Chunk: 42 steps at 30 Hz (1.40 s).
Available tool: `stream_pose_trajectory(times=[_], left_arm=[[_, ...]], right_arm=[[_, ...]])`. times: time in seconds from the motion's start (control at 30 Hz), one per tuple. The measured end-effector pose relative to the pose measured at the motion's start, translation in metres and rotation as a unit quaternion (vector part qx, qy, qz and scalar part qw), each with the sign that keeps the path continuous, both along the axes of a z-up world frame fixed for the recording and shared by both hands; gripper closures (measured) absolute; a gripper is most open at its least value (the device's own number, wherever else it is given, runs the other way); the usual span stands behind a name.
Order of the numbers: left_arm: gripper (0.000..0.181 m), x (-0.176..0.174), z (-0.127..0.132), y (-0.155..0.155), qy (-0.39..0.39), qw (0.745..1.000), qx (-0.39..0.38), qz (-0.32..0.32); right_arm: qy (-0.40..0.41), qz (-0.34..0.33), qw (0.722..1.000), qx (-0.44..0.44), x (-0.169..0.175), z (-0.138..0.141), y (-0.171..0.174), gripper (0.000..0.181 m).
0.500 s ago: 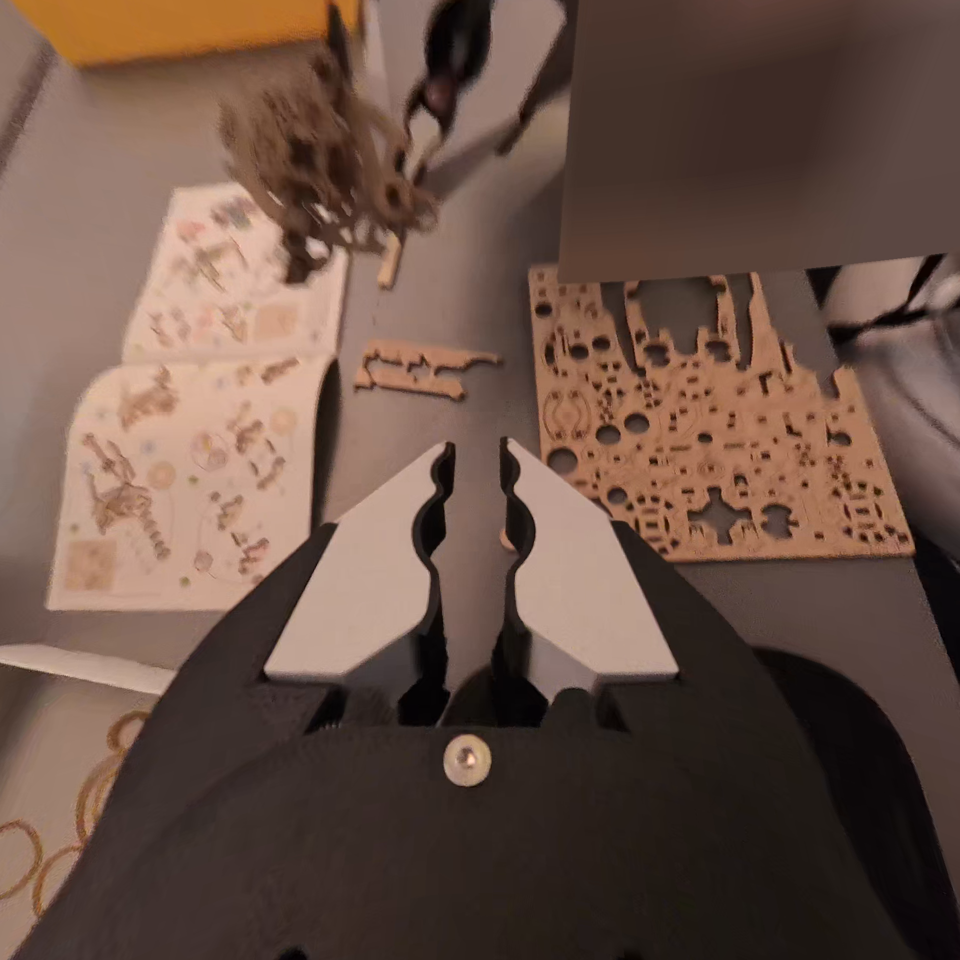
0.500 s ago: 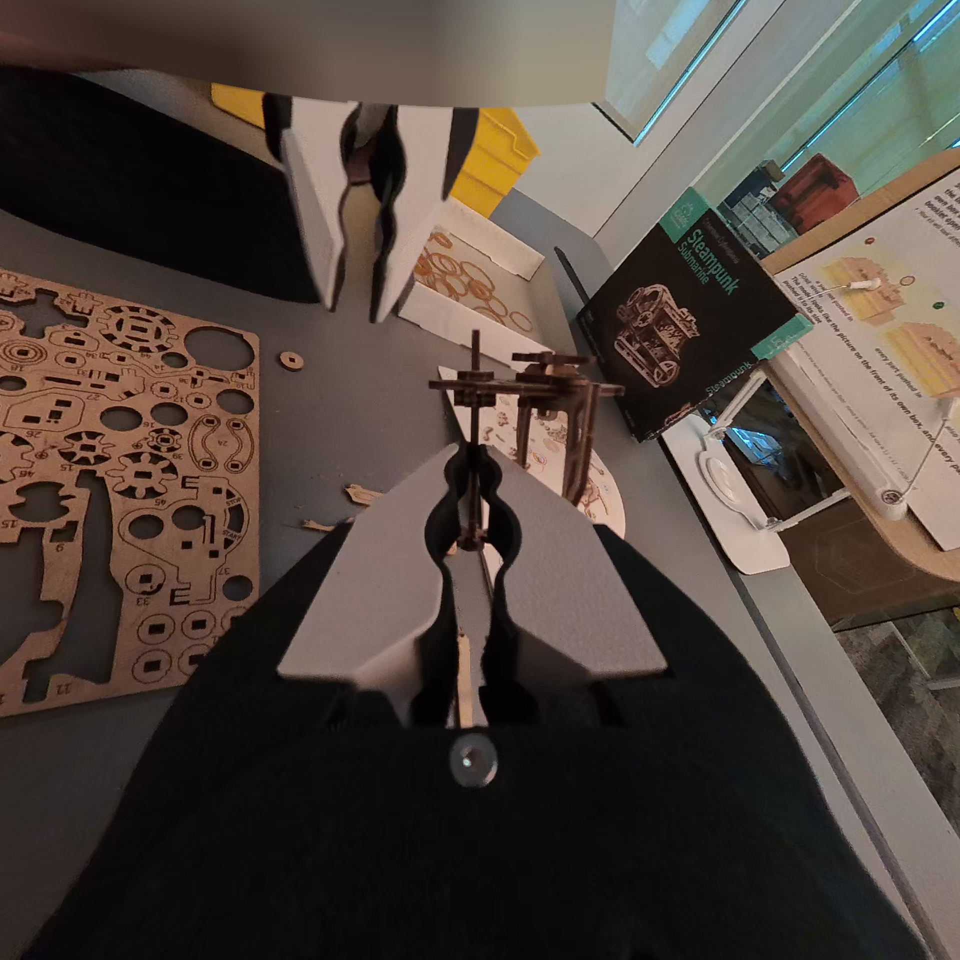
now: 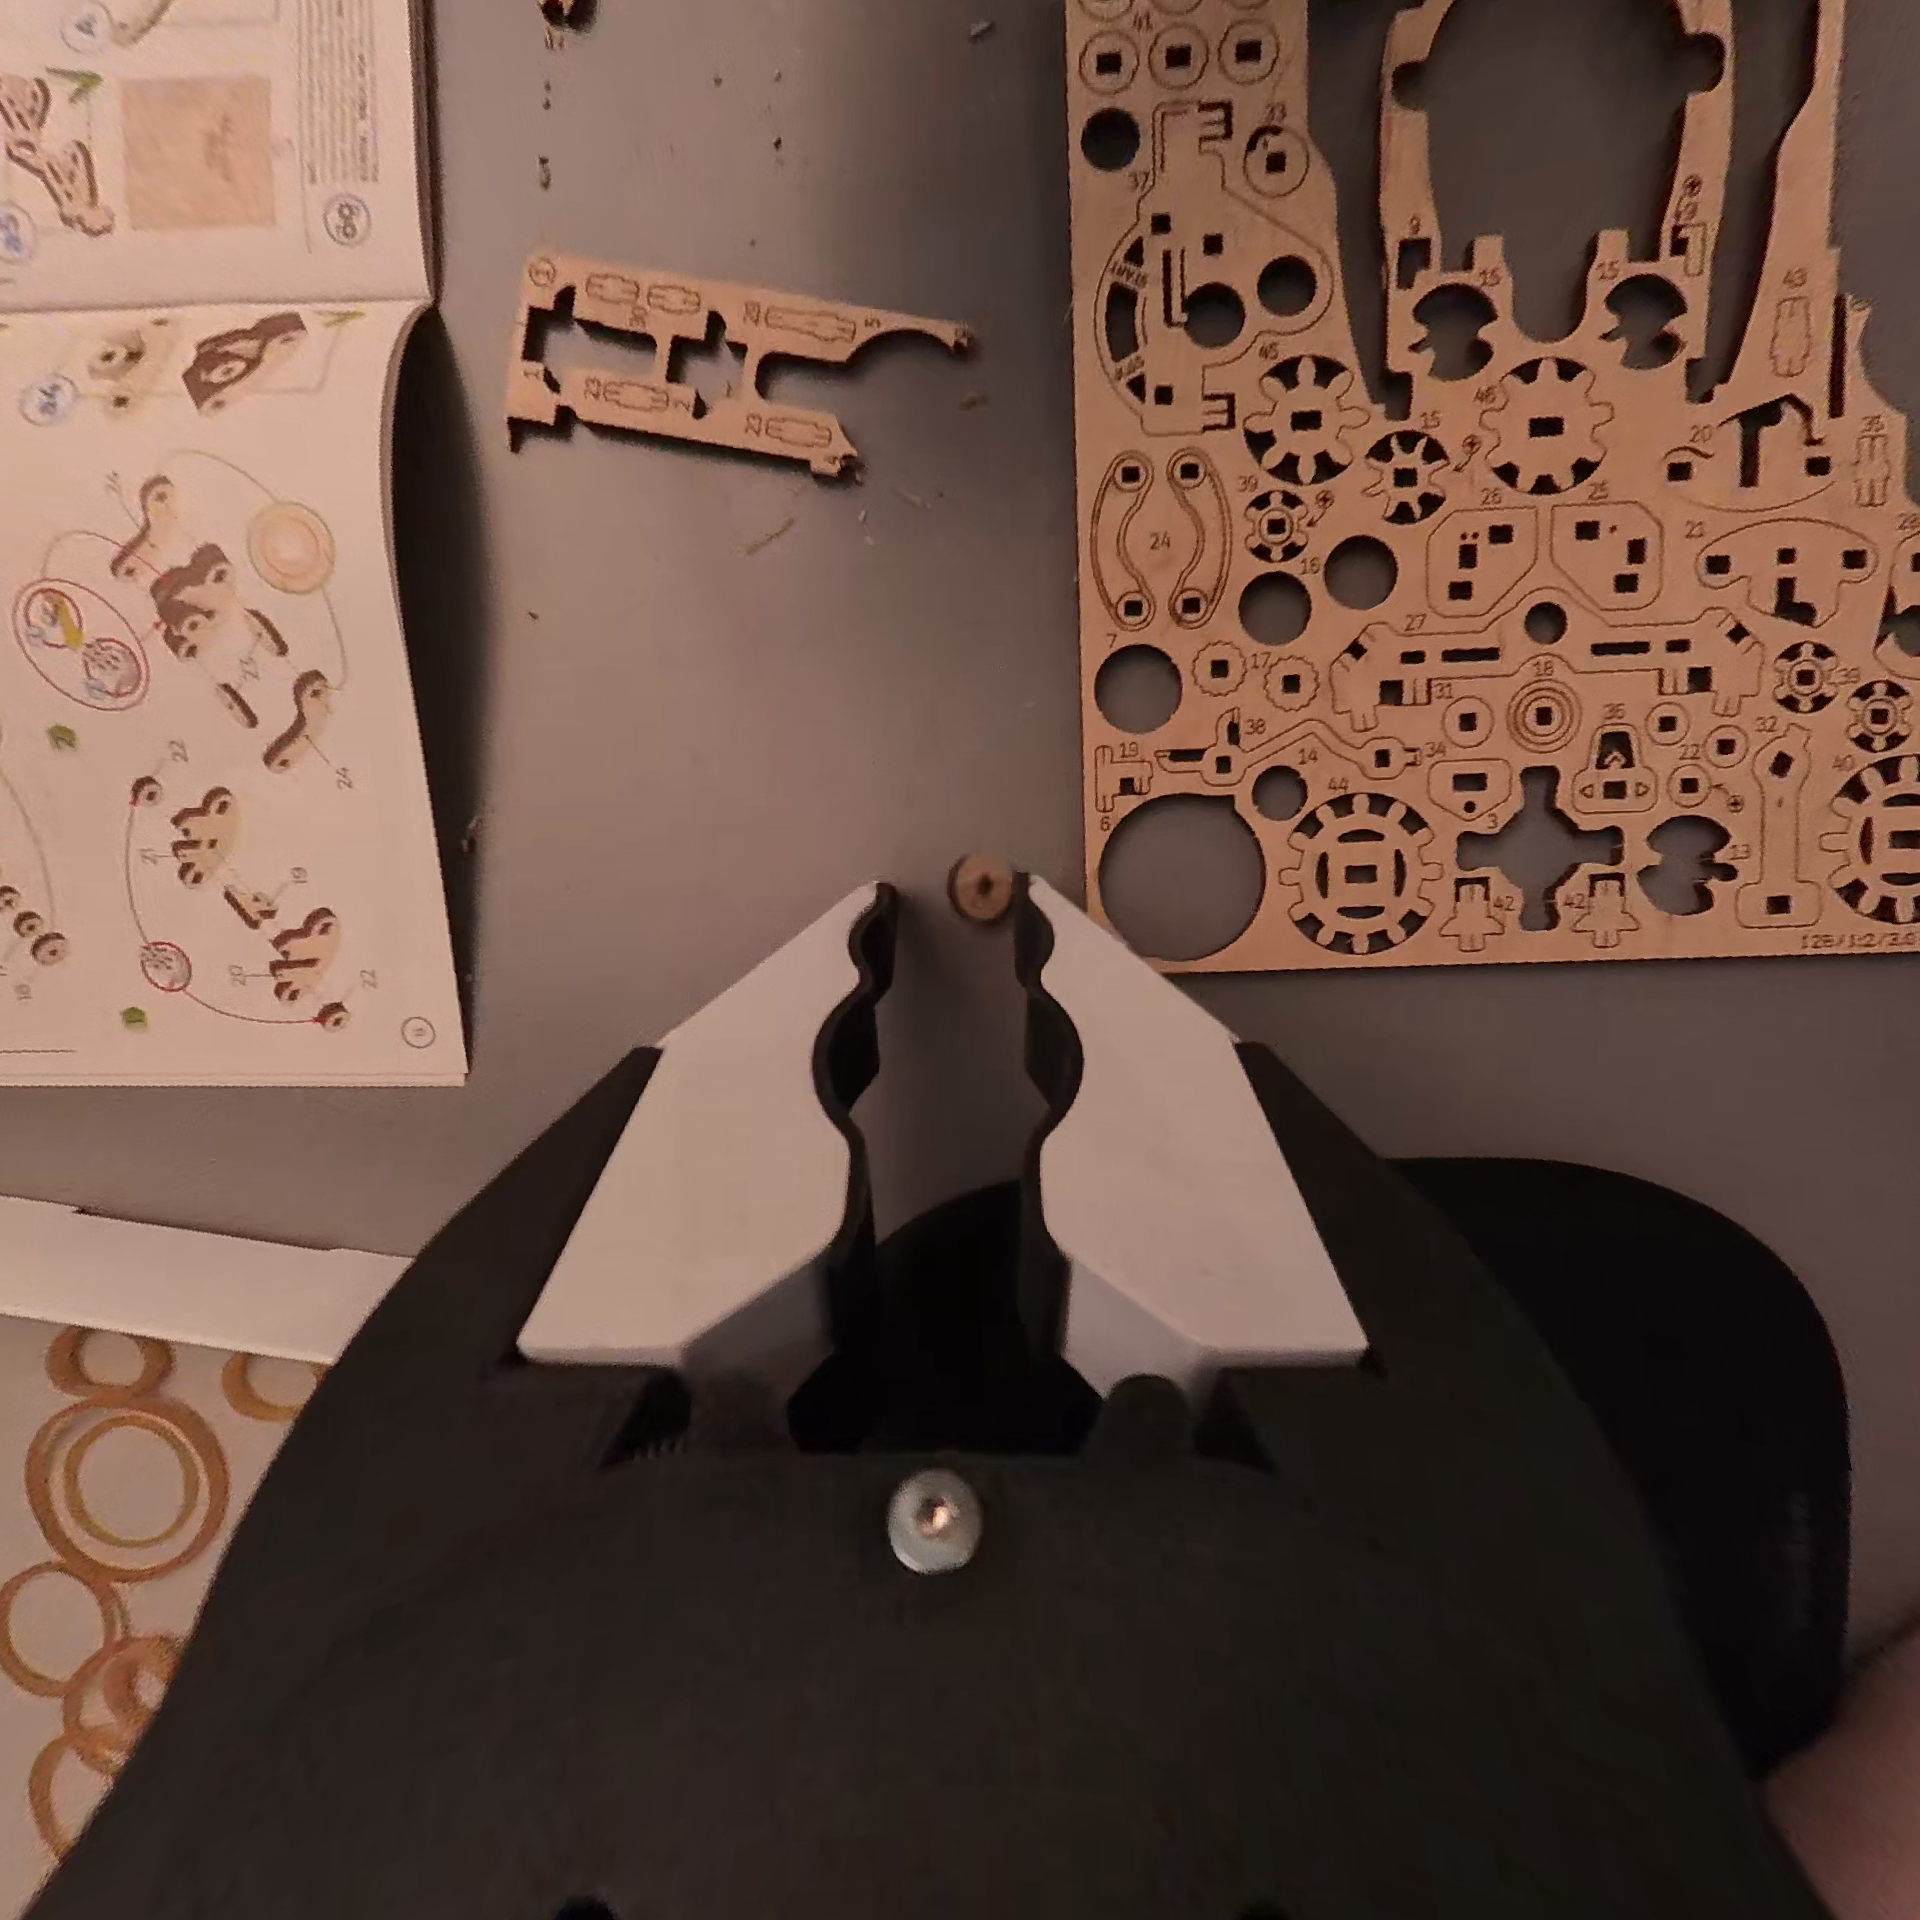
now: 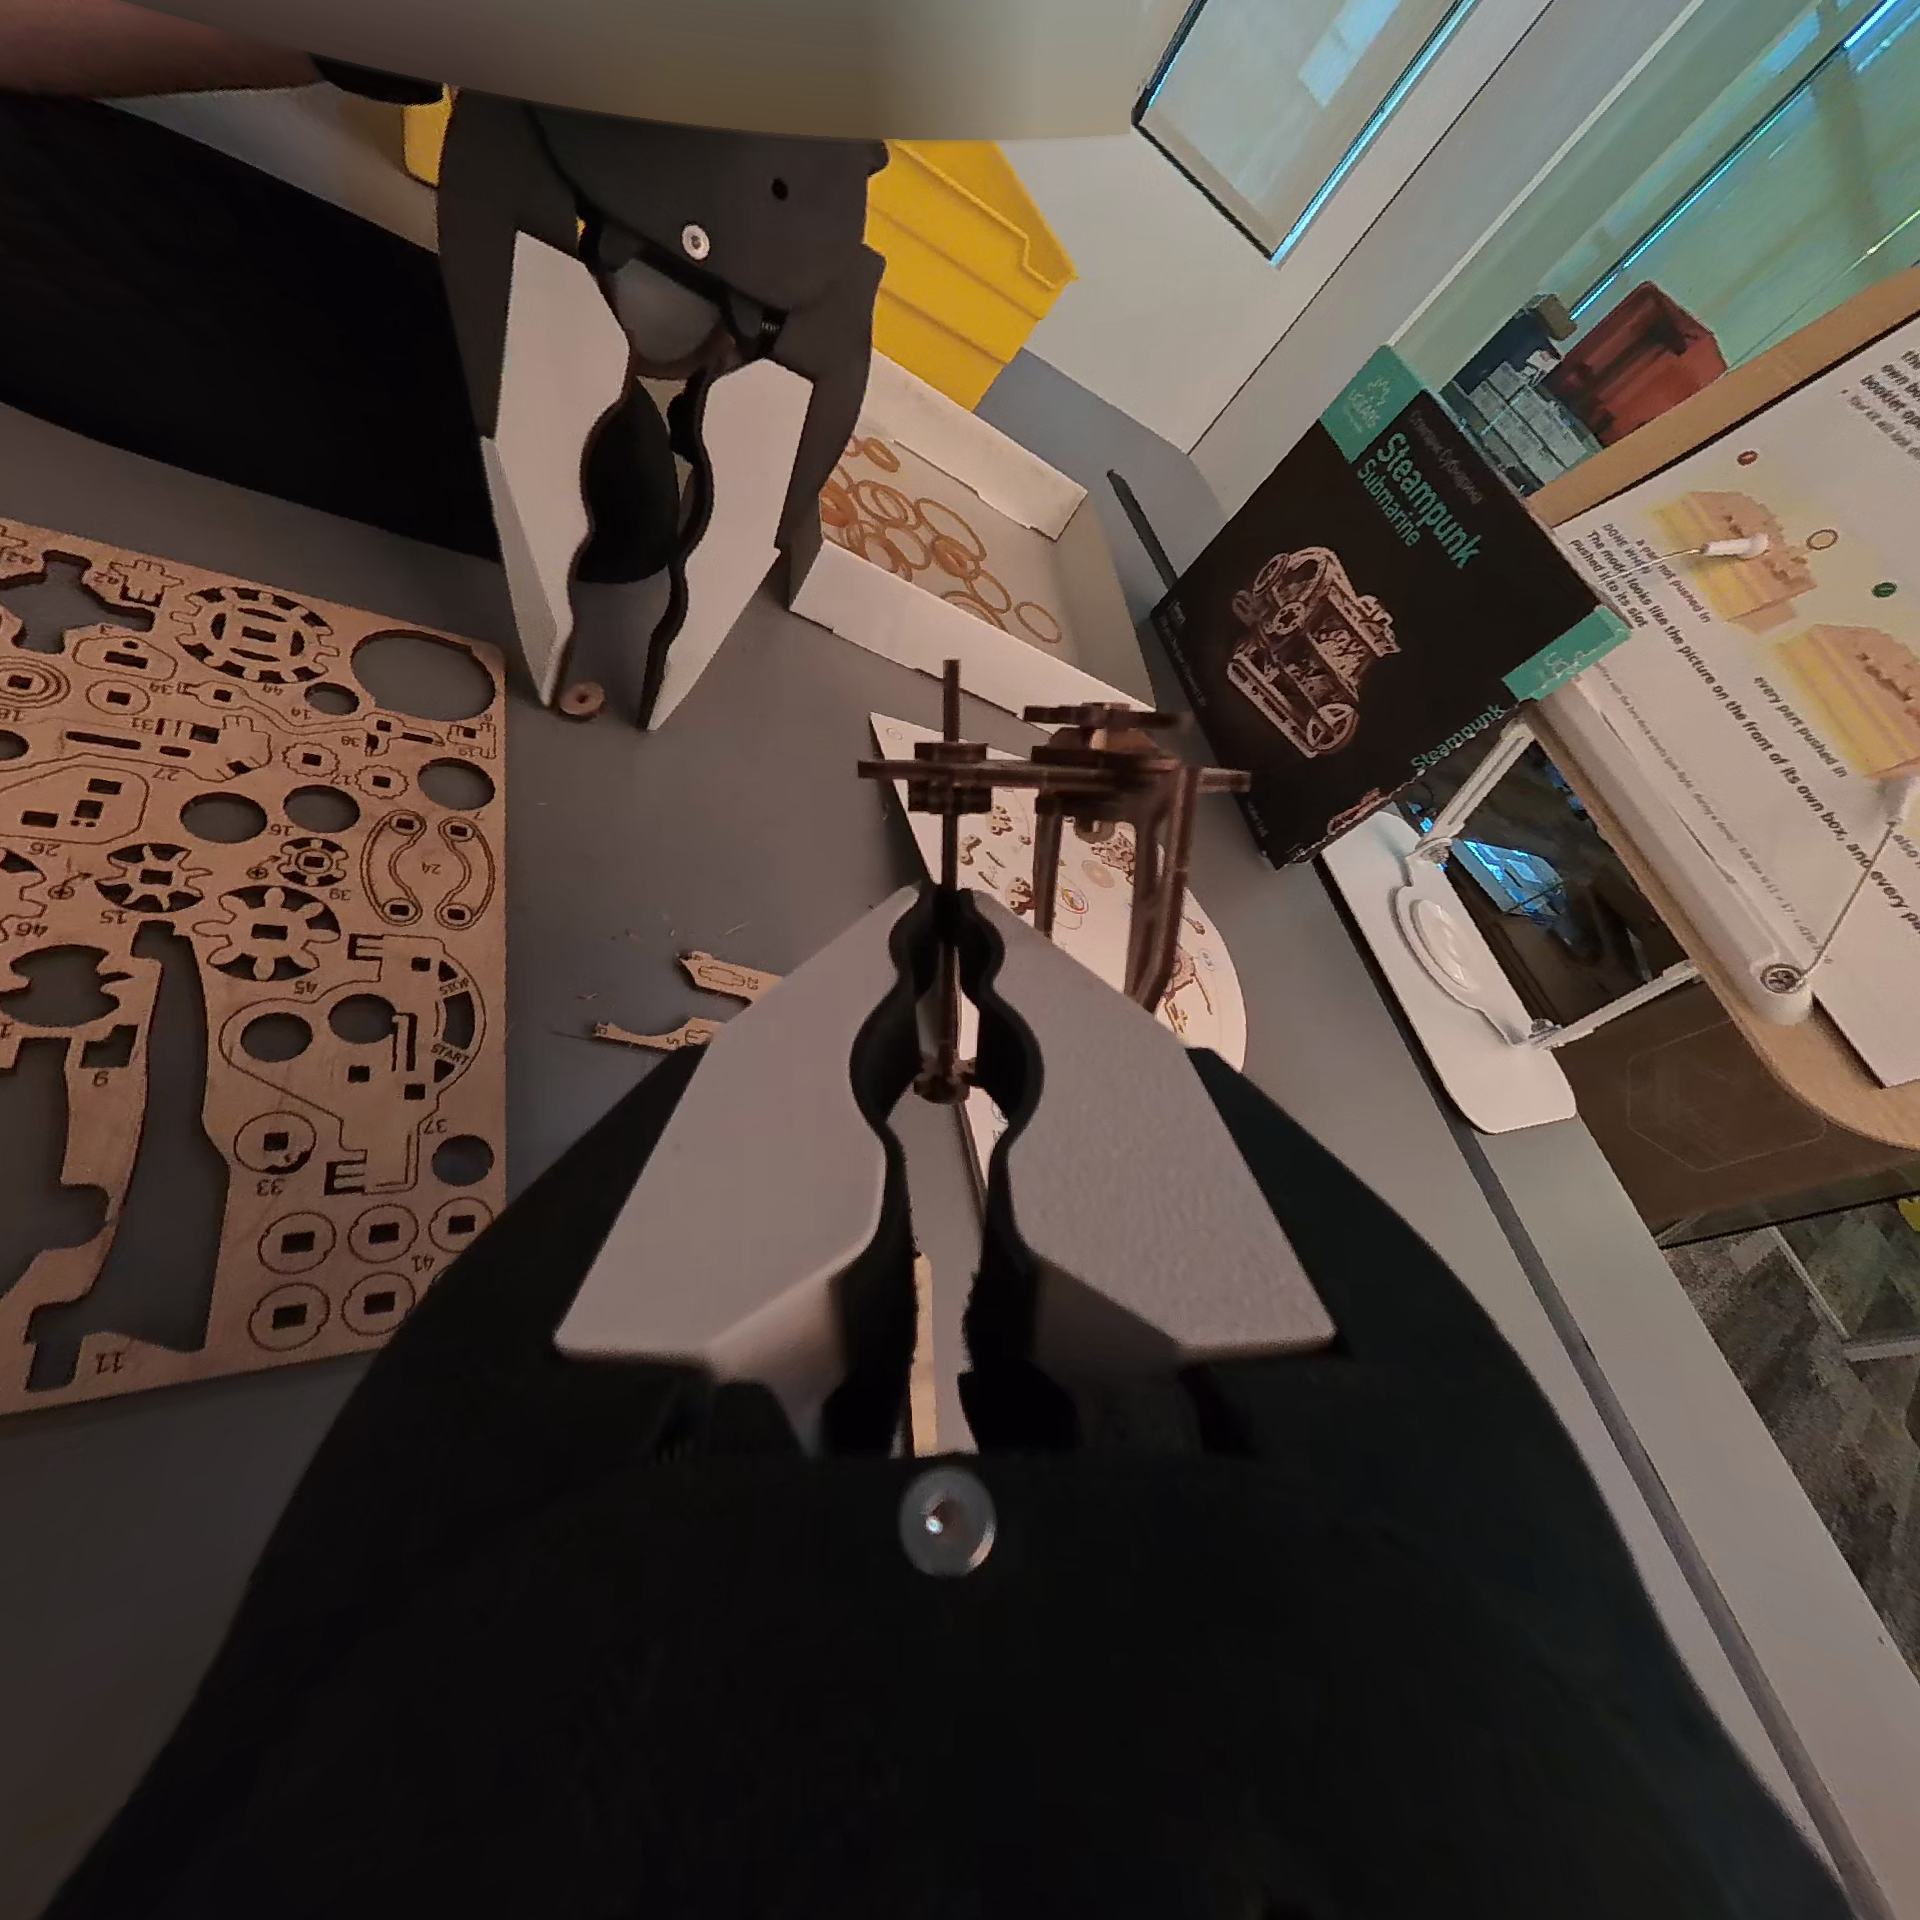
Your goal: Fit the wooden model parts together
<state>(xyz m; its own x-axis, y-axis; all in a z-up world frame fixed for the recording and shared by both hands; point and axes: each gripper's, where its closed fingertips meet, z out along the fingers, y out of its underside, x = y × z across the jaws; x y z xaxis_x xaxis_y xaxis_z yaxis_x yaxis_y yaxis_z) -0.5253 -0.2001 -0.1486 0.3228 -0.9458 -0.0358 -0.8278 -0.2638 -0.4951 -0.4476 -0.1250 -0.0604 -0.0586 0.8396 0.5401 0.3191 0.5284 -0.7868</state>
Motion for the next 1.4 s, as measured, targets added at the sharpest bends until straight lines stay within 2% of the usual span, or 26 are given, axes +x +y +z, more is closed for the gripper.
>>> stream_pose_trajectory(times=[0.3,0.5,0.87,0.97,1.4], left_arm=[[0.158,0.0021,0.0012,0.0039,0.003,1.0,0.021,-0.007],[0.17,0.0067,0.0007,0.0016,-0.002,0.999,0.025,-0.022],[0.165,0.0052,0.0011,0.0066,-0.01,1.0,0.019,-0.002],[0.17,0.006,0.0008,0.005,-0.008,1.0,0.019,-0.009],[0.171,0.0069,0.0007,0.0065,-0.018,1.0,0.015,-0.005]], right_arm=[[-0.001,0.0,1.0,-0.001,0.0005,0.0,0.0005,0.181],[-0.002,0.001,1.0,0.0,0.0007,0.0001,0.0002,0.181],[-0.001,-0.003,1.0,0.002,0.0019,0.0013,0.0022,0.181],[-0.003,-0.004,1.0,0.002,0.002,0.0008,0.003,0.18],[-0.005,-0.007,1.0,0.007,0.0023,0.0,0.0045,0.181]])
